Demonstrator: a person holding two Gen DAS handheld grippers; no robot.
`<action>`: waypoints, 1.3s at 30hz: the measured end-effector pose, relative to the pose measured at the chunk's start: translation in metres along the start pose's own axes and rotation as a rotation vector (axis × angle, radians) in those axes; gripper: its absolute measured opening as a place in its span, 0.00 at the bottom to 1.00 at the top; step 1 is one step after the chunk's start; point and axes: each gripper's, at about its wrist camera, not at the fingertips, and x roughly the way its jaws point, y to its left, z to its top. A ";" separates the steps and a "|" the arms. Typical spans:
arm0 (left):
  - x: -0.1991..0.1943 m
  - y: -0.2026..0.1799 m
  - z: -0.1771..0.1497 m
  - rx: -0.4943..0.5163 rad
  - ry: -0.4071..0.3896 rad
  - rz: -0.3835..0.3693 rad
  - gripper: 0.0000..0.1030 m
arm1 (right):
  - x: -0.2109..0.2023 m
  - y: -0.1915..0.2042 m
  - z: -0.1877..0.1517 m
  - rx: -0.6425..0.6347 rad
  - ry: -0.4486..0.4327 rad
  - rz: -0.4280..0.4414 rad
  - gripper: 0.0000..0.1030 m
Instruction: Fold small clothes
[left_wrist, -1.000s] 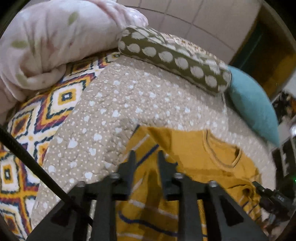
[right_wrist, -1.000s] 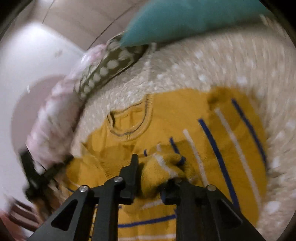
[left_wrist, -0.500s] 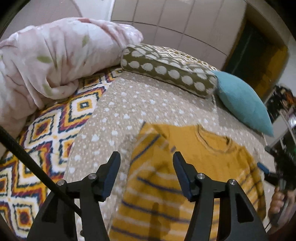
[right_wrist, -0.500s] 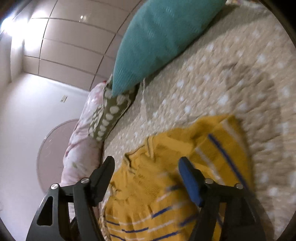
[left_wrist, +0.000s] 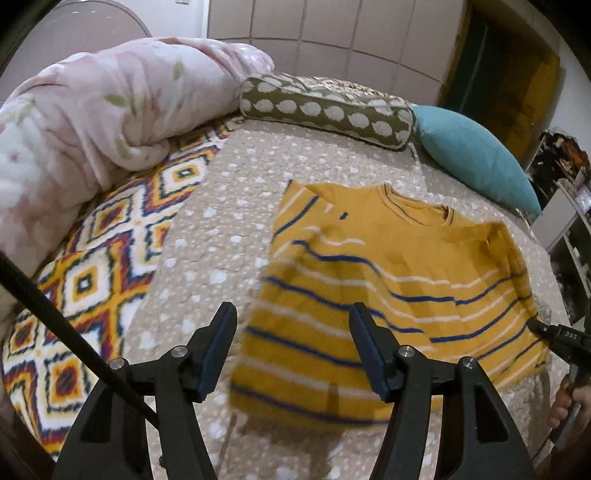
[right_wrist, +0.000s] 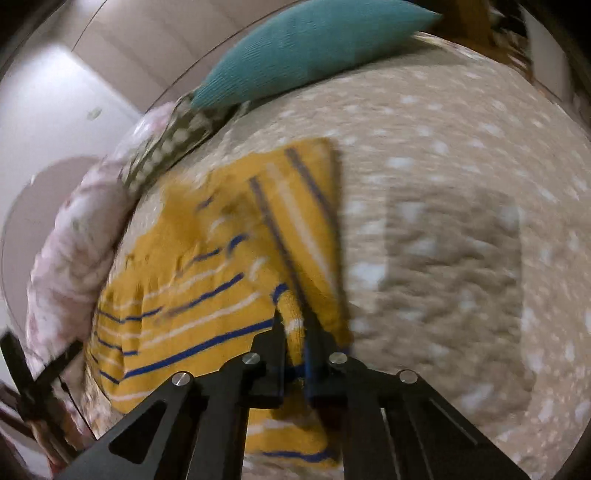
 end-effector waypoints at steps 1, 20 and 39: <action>-0.002 0.002 0.000 0.001 -0.002 0.007 0.60 | -0.003 -0.006 0.000 0.000 -0.007 -0.029 0.09; 0.058 -0.030 -0.040 0.176 0.106 0.128 0.60 | -0.033 0.019 -0.065 -0.266 -0.008 -0.087 0.13; 0.071 0.012 -0.054 -0.064 0.031 0.034 0.96 | -0.015 0.112 -0.042 -0.488 -0.053 -0.049 0.08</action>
